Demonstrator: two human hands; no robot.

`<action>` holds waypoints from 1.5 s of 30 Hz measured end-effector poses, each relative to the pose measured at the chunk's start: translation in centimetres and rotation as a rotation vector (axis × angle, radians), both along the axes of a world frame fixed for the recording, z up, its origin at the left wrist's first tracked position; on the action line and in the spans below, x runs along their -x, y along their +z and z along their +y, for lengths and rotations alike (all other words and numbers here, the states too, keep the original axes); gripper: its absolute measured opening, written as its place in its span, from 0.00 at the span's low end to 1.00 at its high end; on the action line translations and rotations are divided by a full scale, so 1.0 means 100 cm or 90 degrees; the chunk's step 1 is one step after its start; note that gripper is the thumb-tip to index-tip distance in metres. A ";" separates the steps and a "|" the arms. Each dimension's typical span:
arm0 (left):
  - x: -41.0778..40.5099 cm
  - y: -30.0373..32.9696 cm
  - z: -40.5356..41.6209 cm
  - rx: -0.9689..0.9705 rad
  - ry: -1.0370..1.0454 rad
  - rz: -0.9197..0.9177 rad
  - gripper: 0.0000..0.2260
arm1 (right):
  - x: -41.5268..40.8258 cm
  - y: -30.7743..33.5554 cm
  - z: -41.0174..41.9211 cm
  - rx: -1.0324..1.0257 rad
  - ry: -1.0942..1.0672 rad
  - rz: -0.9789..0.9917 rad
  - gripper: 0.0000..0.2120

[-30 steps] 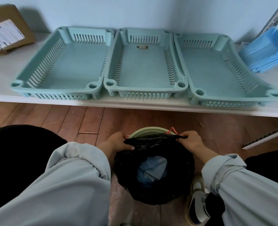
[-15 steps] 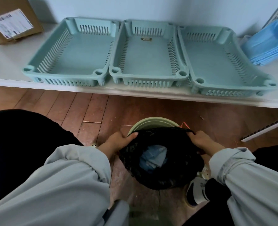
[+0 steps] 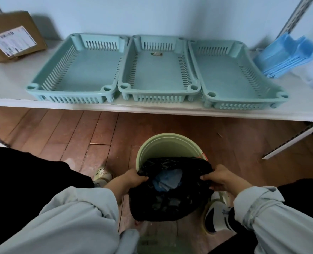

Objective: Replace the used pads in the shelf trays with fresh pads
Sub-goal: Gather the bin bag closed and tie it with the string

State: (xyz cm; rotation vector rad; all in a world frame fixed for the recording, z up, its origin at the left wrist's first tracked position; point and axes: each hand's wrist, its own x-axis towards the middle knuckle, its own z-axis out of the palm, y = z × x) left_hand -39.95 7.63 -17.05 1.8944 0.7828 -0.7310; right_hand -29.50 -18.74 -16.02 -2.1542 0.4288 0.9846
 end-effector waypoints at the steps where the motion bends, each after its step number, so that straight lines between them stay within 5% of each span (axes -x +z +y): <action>1: -0.004 0.000 0.002 -0.067 -0.005 -0.034 0.19 | 0.003 -0.004 0.002 -0.032 -0.030 0.004 0.20; 6: -0.026 0.010 0.018 -0.138 0.061 -0.114 0.19 | 0.006 -0.007 0.023 -0.137 -0.132 -0.067 0.15; 10: -0.028 0.011 0.027 -0.020 0.160 -0.105 0.28 | 0.003 -0.010 0.040 -0.114 -0.114 -0.076 0.15; 14: -0.025 0.032 0.038 0.056 -0.057 0.028 0.31 | -0.006 0.003 0.042 0.139 0.129 -0.140 0.17; 18: -0.045 0.055 0.049 -0.177 -0.099 -0.117 0.22 | -0.007 0.023 0.046 0.325 0.243 -0.358 0.13; 20: -0.057 0.068 0.050 -0.228 -0.038 -0.231 0.16 | -0.010 0.026 0.049 0.257 0.195 -0.441 0.10; 25: -0.079 0.080 0.045 -0.229 -0.053 -0.331 0.10 | -0.013 0.020 0.050 -0.157 -0.045 -0.297 0.06; 30: -0.086 0.086 0.034 -0.274 -0.089 -0.405 0.09 | -0.010 0.025 0.053 -0.193 -0.043 -0.298 0.07; 38: -0.096 0.108 0.026 -0.300 -0.079 -0.462 0.16 | -0.021 0.039 0.059 -0.126 -0.075 -0.298 0.25; 41: -0.093 0.110 0.018 -0.405 -0.151 -0.442 0.14 | -0.026 0.049 0.062 -0.033 0.004 -0.293 0.20; 43: -0.091 0.108 0.011 -0.535 -0.225 -0.494 0.17 | -0.021 0.062 0.067 0.085 0.110 -0.371 0.16; 45: -0.093 0.107 0.001 -0.539 -0.319 -0.546 0.25 | -0.015 0.082 0.073 0.184 0.212 -0.504 0.14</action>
